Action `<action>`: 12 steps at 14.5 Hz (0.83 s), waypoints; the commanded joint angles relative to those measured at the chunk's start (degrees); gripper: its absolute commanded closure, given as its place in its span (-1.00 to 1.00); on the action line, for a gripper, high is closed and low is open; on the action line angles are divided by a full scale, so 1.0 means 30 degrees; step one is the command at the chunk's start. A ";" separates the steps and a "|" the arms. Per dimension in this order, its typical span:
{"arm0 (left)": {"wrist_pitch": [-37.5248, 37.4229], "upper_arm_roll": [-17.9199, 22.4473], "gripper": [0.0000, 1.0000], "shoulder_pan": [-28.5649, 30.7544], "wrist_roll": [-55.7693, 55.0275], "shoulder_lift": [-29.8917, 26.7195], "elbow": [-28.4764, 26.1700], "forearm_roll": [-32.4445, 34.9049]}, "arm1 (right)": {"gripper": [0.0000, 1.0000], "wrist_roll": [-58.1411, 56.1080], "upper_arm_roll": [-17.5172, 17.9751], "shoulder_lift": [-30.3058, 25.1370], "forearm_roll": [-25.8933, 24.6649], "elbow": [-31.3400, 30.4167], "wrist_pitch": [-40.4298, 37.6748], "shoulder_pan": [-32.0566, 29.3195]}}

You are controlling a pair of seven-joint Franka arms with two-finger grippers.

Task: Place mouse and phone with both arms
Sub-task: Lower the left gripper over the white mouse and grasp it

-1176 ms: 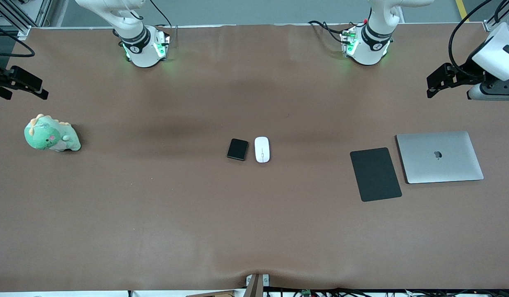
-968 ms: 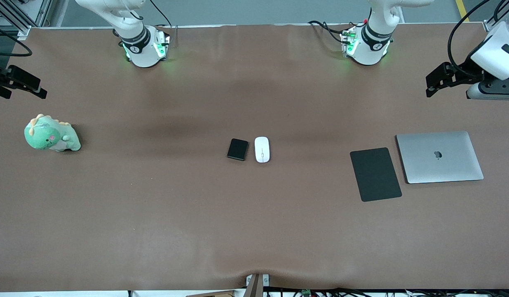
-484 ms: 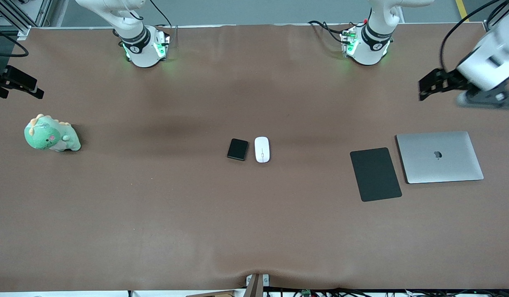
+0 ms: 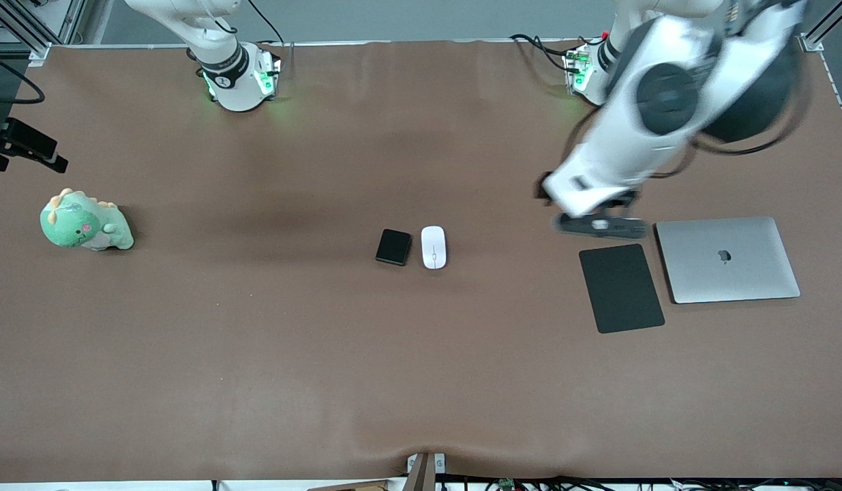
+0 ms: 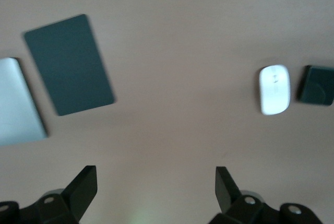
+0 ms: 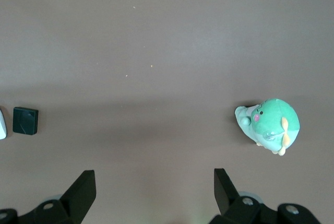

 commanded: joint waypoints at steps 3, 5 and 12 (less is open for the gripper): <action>0.3432 0.0116 -1.00 -0.2756 -0.3268 0.3202 0.0545 -0.0121 | -1.00 -0.0093 0.0166 0.0182 -0.0197 0.0329 0.0018 -0.0173; 0.5189 0.0116 -1.00 -0.3867 -0.5873 0.4550 0.0487 0.0024 | -1.00 -0.0122 0.0166 0.0182 -0.0197 0.0359 -0.0069 -0.0114; 1.0258 0.0116 -1.00 -0.4927 -0.9897 0.8448 0.0399 0.0083 | -1.00 -0.0152 0.0166 0.0182 -0.0168 0.0359 -0.0710 -0.0144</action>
